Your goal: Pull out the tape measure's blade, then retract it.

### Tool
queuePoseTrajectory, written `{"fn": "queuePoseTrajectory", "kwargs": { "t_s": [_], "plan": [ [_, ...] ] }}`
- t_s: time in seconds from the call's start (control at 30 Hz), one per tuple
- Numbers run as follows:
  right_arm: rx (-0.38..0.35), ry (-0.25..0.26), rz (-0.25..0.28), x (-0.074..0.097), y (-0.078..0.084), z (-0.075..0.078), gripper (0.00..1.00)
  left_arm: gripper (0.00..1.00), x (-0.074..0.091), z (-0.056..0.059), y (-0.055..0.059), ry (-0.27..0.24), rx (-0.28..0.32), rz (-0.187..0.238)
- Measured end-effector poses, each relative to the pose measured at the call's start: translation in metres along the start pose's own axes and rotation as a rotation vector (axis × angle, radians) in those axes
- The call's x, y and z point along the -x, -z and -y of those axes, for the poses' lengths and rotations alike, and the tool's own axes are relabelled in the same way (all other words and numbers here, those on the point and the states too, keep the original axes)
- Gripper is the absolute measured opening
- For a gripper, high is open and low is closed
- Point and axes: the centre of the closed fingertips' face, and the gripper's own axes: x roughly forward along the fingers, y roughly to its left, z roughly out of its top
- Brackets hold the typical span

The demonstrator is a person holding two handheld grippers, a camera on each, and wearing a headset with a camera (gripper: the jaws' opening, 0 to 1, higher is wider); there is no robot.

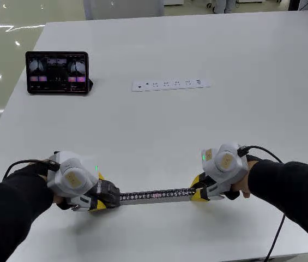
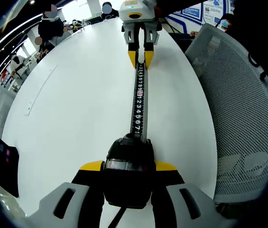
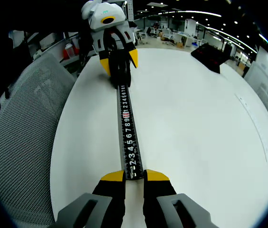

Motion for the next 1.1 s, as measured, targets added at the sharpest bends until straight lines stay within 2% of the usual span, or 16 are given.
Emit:
{"fn": "queuePoseTrajectory", "kwargs": {
  "t_s": [1.1],
  "plan": [
    [-0.019, 0.003, -0.005, 0.008, 0.012, 0.001, 0.1, 0.33, 0.0, 0.0, 0.0, -0.001, 0.002, 0.001]
  ]
}}
